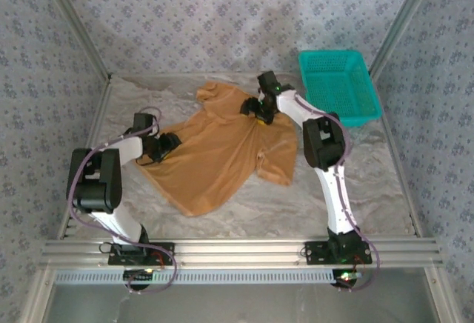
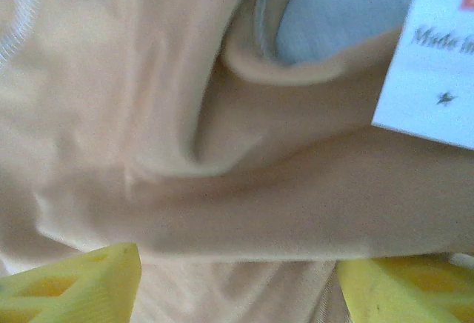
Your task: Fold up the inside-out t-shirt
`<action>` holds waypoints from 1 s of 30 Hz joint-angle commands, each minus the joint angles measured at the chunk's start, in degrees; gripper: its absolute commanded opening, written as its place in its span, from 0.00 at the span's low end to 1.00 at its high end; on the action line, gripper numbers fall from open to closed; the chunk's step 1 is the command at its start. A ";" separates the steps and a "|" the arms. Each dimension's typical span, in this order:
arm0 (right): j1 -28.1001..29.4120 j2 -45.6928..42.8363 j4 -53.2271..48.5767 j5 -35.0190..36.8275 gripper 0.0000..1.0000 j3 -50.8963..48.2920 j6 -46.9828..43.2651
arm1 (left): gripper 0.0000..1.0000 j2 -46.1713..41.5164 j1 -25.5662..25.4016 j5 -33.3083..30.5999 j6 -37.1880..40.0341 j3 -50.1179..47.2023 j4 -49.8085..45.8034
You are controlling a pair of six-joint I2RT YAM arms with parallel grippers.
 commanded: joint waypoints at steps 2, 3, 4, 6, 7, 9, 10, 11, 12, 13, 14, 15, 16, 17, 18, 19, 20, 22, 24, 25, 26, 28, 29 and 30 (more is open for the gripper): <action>0.42 16.14 -13.28 -3.44 0.74 24.05 -2.39 | 0.59 -2.69 -13.81 -1.03 -14.57 -14.18 8.54; 0.44 17.65 -13.26 -4.52 0.75 28.05 -2.17 | 0.59 -3.05 -17.40 -2.15 -18.63 -15.77 11.36; 0.46 18.15 -12.09 -5.80 0.75 30.11 -1.56 | 0.60 -3.00 -22.45 -3.35 -22.18 -16.59 14.07; 0.31 16.59 -10.38 -7.20 0.76 29.79 -0.43 | 0.60 -1.91 -28.78 -3.31 -25.99 -15.78 17.00; 0.16 15.13 -10.70 -7.42 0.76 29.11 -0.45 | 0.61 -1.48 -30.36 -2.77 -26.72 -14.62 16.80; -0.11 10.98 -12.00 -7.10 0.76 25.81 -1.81 | 0.61 -2.17 -30.37 -1.99 -25.67 -11.61 13.22; -0.27 8.06 -12.41 -6.66 0.76 22.91 -2.78 | 0.61 -3.56 -29.76 -2.65 -24.09 -9.66 9.70; -0.50 4.83 -12.60 -6.10 0.76 19.57 -3.97 | 0.61 -5.28 -29.12 -3.75 -21.96 -7.23 6.01; -0.62 2.02 -12.87 -5.43 0.76 16.64 -5.03 | 0.61 -6.72 -28.68 -5.16 -19.64 -4.79 2.00; -0.73 -0.86 -13.05 -4.69 0.76 13.63 -6.17 | 0.61 -8.25 -28.03 -7.05 -17.09 -1.74 -2.58; -0.89 -4.08 -13.06 -3.84 0.76 10.04 -7.45 | 0.61 -9.37 -27.22 -8.44 -14.65 1.50 -6.36; -0.89 -6.73 -12.97 -3.01 0.76 6.83 -8.53 | 0.61 -9.92 -26.50 -9.00 -12.49 4.13 -8.86; -0.99 -9.28 -12.82 -2.07 0.76 3.21 -9.44 | 0.61 -10.10 -25.25 -9.33 -10.38 6.92 -11.09; -1.12 -12.03 -12.43 -1.46 0.76 -0.73 -10.23 | 0.61 -9.76 -23.70 -9.32 -8.70 9.46 -12.69; -1.17 -13.90 -11.72 -1.12 0.76 -4.03 -10.52 | 0.61 -9.10 -22.50 -9.24 -7.11 11.44 -13.38; -1.47 -15.57 -10.62 -0.97 0.76 -7.61 -10.44 | 0.60 -7.55 -20.74 -8.98 -5.84 13.66 -14.36; -1.65 -16.82 -10.21 -0.72 0.76 -10.48 -10.44 | 0.60 -5.55 -18.64 -7.92 -4.73 15.98 -15.08; -1.95 -17.90 -10.31 -0.21 0.76 -14.37 -10.68 | 0.60 -0.86 -14.65 -5.49 -3.68 20.12 -15.33; -2.43 -18.51 -10.29 0.36 0.75 -17.58 -10.71 | 0.59 4.47 -11.30 -3.17 -3.13 24.34 -14.22; -2.67 -19.10 -9.31 0.40 0.75 -19.72 -10.15 | 0.58 7.66 -9.89 -2.03 -2.83 27.06 -14.45; -2.82 -19.61 -8.11 0.38 0.75 -21.57 -9.65 | 0.58 10.77 -8.78 -0.61 -2.41 29.97 -14.51; -2.94 -20.48 -5.55 0.40 0.75 -24.84 -8.60 | 0.57 16.34 -7.59 0.17 -1.55 34.84 -14.75; -3.02 -20.61 -4.80 0.43 0.75 -25.75 -8.35 | 0.57 19.37 -7.21 0.33 -1.05 37.33 -14.89; -3.01 -20.37 -4.53 0.45 0.75 -26.31 -8.25 | 0.57 21.80 -6.92 0.61 -0.67 39.47 -15.39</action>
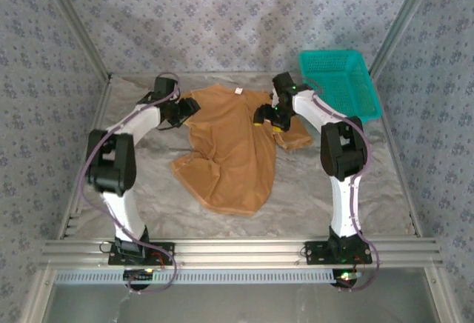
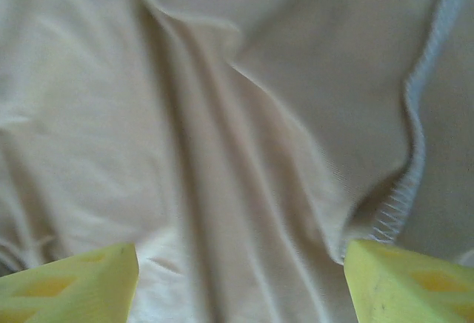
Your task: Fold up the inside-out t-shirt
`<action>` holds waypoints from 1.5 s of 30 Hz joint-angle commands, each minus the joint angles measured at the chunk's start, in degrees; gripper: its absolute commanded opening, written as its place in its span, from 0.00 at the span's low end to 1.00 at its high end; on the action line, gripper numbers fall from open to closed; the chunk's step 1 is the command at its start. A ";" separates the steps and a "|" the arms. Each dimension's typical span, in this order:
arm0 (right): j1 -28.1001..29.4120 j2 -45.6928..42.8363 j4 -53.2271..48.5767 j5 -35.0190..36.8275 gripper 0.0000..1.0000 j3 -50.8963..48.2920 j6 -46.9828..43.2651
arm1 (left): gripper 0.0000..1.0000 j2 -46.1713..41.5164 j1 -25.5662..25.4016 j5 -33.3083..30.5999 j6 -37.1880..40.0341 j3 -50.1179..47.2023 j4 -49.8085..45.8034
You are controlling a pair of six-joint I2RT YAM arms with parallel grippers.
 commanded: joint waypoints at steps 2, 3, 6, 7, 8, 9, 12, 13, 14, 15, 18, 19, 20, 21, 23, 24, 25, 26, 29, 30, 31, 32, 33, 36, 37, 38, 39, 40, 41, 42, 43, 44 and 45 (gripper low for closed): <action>-0.31 0.63 2.20 1.12 0.75 -2.02 0.86 | 0.56 10.21 0.95 3.91 4.04 9.15 -5.81; -0.47 1.31 1.92 1.53 0.75 -1.86 0.91 | 0.55 12.31 1.45 4.06 4.40 10.98 -6.59; -1.22 3.83 1.41 2.97 0.75 -0.75 0.68 | 0.54 17.68 3.77 4.12 4.95 15.46 -8.19; -1.70 4.83 1.32 3.13 0.75 0.21 0.27 | 0.54 19.00 4.68 3.74 5.18 16.90 -8.38; -2.17 6.41 0.86 3.45 0.75 1.76 -0.28 | 0.54 20.23 5.55 3.26 5.38 18.29 -8.45; -2.46 7.82 0.17 3.90 0.75 3.61 -0.69 | 0.54 21.16 6.12 3.07 5.64 19.64 -8.53; -3.57 13.00 -3.32 5.14 0.75 12.12 -2.71 | 0.52 23.93 7.67 3.95 6.65 24.91 -10.51; -3.83 14.39 -4.61 5.03 0.75 15.35 -3.42 | 0.52 23.62 7.86 4.77 6.84 25.32 -10.24; -3.85 15.27 -5.62 4.82 0.75 18.23 -4.16 | 0.52 22.34 7.79 5.32 7.27 24.77 -9.54; -3.72 15.38 -6.04 5.11 0.75 20.42 -4.57 | 0.53 20.29 7.62 5.31 7.65 23.40 -8.70; -2.25 12.70 -7.44 4.51 0.75 23.16 -5.27 | 0.53 11.46 6.82 2.90 9.02 16.74 -7.24; -1.46 11.13 -7.76 4.75 0.75 22.66 -5.60 | 0.53 8.22 6.62 1.52 9.30 14.12 -7.23; -0.46 9.04 -7.94 5.01 0.75 21.05 -6.14 | 0.53 4.00 6.32 -0.45 9.37 10.50 -7.25; 0.54 6.90 -7.74 5.49 0.75 18.80 -6.28 | 0.53 0.29 6.11 -2.04 9.31 7.15 -7.10; 2.93 1.17 -6.26 6.29 0.72 10.74 -6.29 | 0.54 -8.90 5.22 -4.73 8.48 -2.05 -6.39; 4.31 -2.06 -4.97 6.82 0.69 5.72 -6.18 | 0.54 -13.17 4.44 -5.32 7.70 -6.80 -5.75; 5.59 -4.65 -3.99 7.58 0.64 1.18 -5.76 | 0.54 -16.55 3.52 -5.40 7.10 -10.80 -5.05; 7.12 -8.26 -2.72 8.39 0.58 -4.24 -5.21 | 0.54 -20.16 2.11 -5.33 6.29 -15.37 -4.49; 12.48 -17.50 0.80 10.52 0.45 -18.66 -3.09 | 0.54 -28.31 -3.28 -5.20 3.36 -26.73 -2.24; 14.45 -20.40 1.55 11.14 0.41 -22.56 -2.05 | 0.54 -30.37 -5.28 -5.43 2.00 -30.09 -1.46; 16.14 -22.63 2.04 11.92 0.39 -25.99 -0.50 | 0.53 -31.99 -6.85 -5.54 0.76 -32.69 -0.77; 18.40 -25.12 2.83 12.47 0.36 -28.78 1.06 | 0.54 -33.73 -8.48 -5.69 -0.49 -35.55 0.36; 20.53 -27.18 3.36 12.93 0.36 -32.94 2.36 | 0.54 -35.14 -9.93 -6.49 -1.77 -38.00 1.18; 26.26 -31.86 4.08 15.51 0.35 -38.92 6.62 | 0.53 -38.00 -12.15 -8.26 -4.00 -43.60 2.68; 27.72 -32.83 4.54 15.93 0.35 -40.43 7.61 | 0.53 -38.43 -12.25 -8.36 -4.30 -44.82 2.79; 29.15 -33.78 5.00 16.50 0.36 -41.73 8.59 | 0.53 -38.85 -12.26 -8.66 -4.64 -46.00 2.70; 30.35 -34.26 5.50 17.05 0.38 -42.82 9.29 | 0.53 -39.22 -12.26 -9.05 -4.83 -46.95 2.49; 31.10 -34.40 5.86 17.22 0.40 -43.50 9.44 | 0.53 -39.54 -12.26 -9.32 -4.93 -47.60 2.47; 31.64 -34.20 6.39 17.25 0.42 -44.17 9.44 | 0.53 -40.02 -12.26 -9.55 -5.11 -48.25 2.49; 31.93 -33.73 6.87 17.30 0.44 -44.45 10.88 | 0.53 -40.47 -12.26 -9.74 -5.07 -48.72 2.43; 32.07 -33.09 7.19 17.17 0.44 -44.64 11.06 | 0.53 -40.98 -12.26 -10.01 -5.07 -48.88 2.13; 32.16 -32.44 7.46 17.17 0.44 -44.64 11.07 | 0.53 -41.47 -12.26 -10.24 -4.91 -48.91 1.71; 32.27 -31.80 7.94 17.36 0.44 -44.64 11.20 | 0.53 -41.96 -12.26 -10.53 -4.80 -48.93 1.23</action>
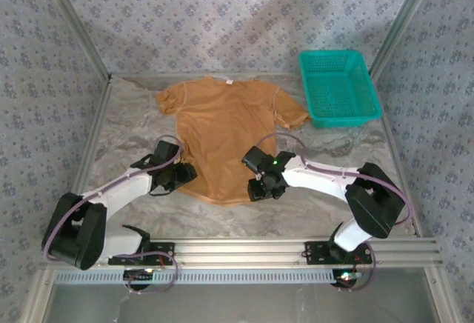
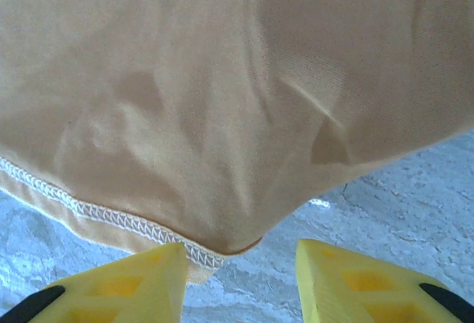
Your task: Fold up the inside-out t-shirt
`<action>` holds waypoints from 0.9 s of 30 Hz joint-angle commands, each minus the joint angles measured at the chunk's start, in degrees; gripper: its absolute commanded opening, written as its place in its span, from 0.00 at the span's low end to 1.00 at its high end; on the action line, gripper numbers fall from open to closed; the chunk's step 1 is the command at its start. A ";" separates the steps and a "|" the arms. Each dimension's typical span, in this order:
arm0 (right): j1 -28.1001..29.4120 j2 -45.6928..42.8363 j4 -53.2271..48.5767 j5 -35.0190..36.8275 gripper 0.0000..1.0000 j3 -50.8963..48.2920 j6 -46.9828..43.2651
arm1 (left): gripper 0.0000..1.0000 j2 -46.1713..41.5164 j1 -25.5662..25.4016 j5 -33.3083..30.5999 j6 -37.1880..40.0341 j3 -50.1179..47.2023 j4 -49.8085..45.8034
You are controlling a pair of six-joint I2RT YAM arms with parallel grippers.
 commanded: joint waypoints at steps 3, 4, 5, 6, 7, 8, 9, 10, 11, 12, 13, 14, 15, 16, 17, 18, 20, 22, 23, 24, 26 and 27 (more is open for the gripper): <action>0.11 2.79 2.10 2.78 0.43 -0.78 3.04 | 0.53 -3.27 -0.11 -2.56 -0.45 0.16 -0.64; 0.14 3.24 3.63 2.79 0.40 -0.75 3.07 | 0.53 -3.46 -0.11 -2.59 -0.25 0.23 -1.00; 0.02 3.52 3.77 2.79 0.38 -0.64 3.09 | 0.53 -3.56 -0.11 -2.55 -0.15 0.27 -1.28; -0.05 3.61 3.89 2.60 0.32 -0.76 3.05 | 0.53 -3.60 -0.11 -2.50 0.03 0.36 -1.56; -0.14 3.54 4.04 2.36 0.23 -0.78 3.18 | 0.53 -3.59 -0.11 -2.46 0.26 0.56 -1.87; -0.11 3.24 3.88 2.41 0.15 -0.78 3.21 | 0.53 -3.53 -0.11 -2.33 0.42 0.63 -2.16; -0.17 2.85 3.46 2.53 0.09 -0.64 3.24 | 0.53 -3.56 -0.11 -2.26 0.65 0.87 -2.59; -0.25 2.18 2.75 2.54 0.04 -0.40 3.23 | 0.52 -3.60 -0.11 -2.09 0.92 1.10 -2.91; -0.41 1.56 1.90 2.47 0.00 -0.07 3.13 | 0.52 -3.73 -0.09 -1.70 1.07 1.30 -3.13; -0.64 0.74 0.02 2.44 0.00 0.56 2.78 | 0.51 -3.95 -0.33 -1.16 1.49 1.48 -3.07; -0.83 -0.16 -1.47 2.36 0.00 1.22 2.46 | 0.50 -4.07 -0.77 -0.77 1.94 1.82 -2.99; -1.00 -1.12 -2.95 2.06 0.00 1.93 2.44 | 0.49 -4.19 -1.41 -0.66 2.53 2.22 -2.94; -1.54 -2.20 -4.17 2.02 0.00 2.56 2.23 | 0.49 -4.22 -2.41 -0.73 3.41 2.87 -3.03; -2.17 -3.40 -4.94 2.06 0.00 3.03 2.00 | 0.48 -4.03 -3.48 -0.97 4.28 3.61 -3.22; -2.85 -4.37 -5.36 1.76 0.00 3.32 1.91 | 0.48 -3.84 -4.58 -1.17 4.93 4.29 -3.25; -3.86 -5.59 -5.64 0.84 0.00 3.52 1.96 | 0.48 -3.45 -5.99 -1.26 6.11 4.98 -2.89; -5.70 -7.39 -5.49 -1.01 0.00 3.77 1.00 | 0.48 -2.18 -9.02 -2.05 8.60 6.31 -2.00; -7.32 -8.46 -5.55 -2.35 0.00 4.06 -0.74 | 0.51 -0.52 -12.67 -3.38 12.36 7.45 -0.27; -8.07 -8.71 -5.64 -3.02 0.00 4.31 -1.43 | 0.53 0.33 -14.83 -4.12 14.55 7.65 1.37; -8.73 -8.77 -5.78 -3.66 0.00 4.47 -2.07 | 0.54 1.11 -17.18 -5.00 17.17 7.61 3.83; -9.92 -8.71 -5.83 -4.53 0.00 4.67 -2.72 | 0.56 2.22 -21.37 -6.82 22.15 6.87 9.25; -10.43 -8.70 -5.81 -4.92 0.00 4.67 -2.83 | 0.58 2.80 -23.48 -6.44 25.55 6.14 12.90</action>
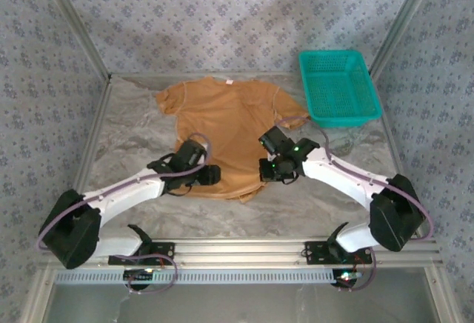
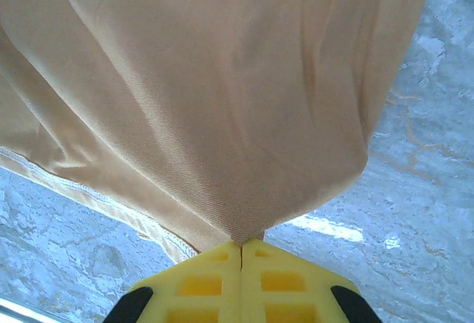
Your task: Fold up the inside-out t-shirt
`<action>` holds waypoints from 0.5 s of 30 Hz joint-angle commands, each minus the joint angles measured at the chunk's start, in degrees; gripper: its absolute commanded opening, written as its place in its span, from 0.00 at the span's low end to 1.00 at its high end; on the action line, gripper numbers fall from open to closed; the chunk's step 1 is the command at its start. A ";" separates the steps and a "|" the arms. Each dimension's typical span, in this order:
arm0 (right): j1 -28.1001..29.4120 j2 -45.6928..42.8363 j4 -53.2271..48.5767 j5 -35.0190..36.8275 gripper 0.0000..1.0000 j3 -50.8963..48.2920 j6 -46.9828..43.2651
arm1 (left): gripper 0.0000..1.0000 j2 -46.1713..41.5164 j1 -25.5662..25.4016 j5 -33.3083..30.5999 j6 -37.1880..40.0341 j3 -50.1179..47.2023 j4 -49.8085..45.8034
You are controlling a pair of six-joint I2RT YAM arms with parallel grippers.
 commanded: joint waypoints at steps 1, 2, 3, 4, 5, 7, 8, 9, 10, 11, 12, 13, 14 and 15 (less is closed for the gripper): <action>-1.70 -0.38 -2.88 -2.86 0.00 0.95 -2.34 | 0.60 1.80 -5.98 -2.00 13.73 -0.83 11.68; -2.32 -0.42 -2.71 -3.26 0.00 0.95 -2.39 | 0.62 2.63 -7.96 -2.44 17.05 -1.25 13.98; -2.79 -0.56 -2.45 -3.77 0.00 0.97 -2.38 | 0.64 3.62 -9.67 -2.68 20.08 -1.23 15.87; -3.23 -0.60 -2.21 -4.14 0.00 0.87 -2.30 | 0.65 4.66 -10.88 -2.77 22.07 -0.94 16.85; -3.69 -0.77 -1.70 -4.57 0.00 0.80 -2.21 | 0.66 5.71 -11.91 -2.99 23.54 -0.44 17.41; -4.40 -0.78 -1.17 -5.49 0.00 0.88 -2.20 | 0.67 8.59 -13.40 -2.92 25.72 0.75 18.42; -4.74 -0.85 -1.06 -5.84 0.00 0.95 -2.21 | 0.68 9.82 -14.08 -2.68 26.54 1.11 19.03; -4.99 -0.85 -0.99 -6.06 0.00 1.08 -2.28 | 0.69 10.86 -14.78 -2.46 27.44 1.30 19.82; -5.21 -0.86 -1.03 -6.18 0.00 1.13 -2.29 | 0.69 11.85 -15.25 -2.50 27.92 1.48 20.35; -5.47 -0.86 -1.09 -6.34 0.00 1.34 -2.44 | 0.69 12.90 -15.56 -2.96 28.12 1.79 20.81; -5.67 -0.93 -1.21 -6.45 0.00 1.43 -2.47 | 0.70 13.79 -15.69 -3.23 28.36 2.09 21.08; -5.74 -0.93 -1.15 -6.69 0.00 1.50 -2.60 | 0.72 14.93 -15.76 -3.30 28.58 2.55 21.18; -5.91 -1.01 -1.17 -7.10 0.00 1.56 -2.64 | 0.73 16.02 -15.98 -3.93 28.81 3.16 21.30; -6.14 -1.03 -1.30 -7.35 0.00 1.69 -2.82 | 0.74 17.06 -16.34 -5.33 29.27 3.83 21.16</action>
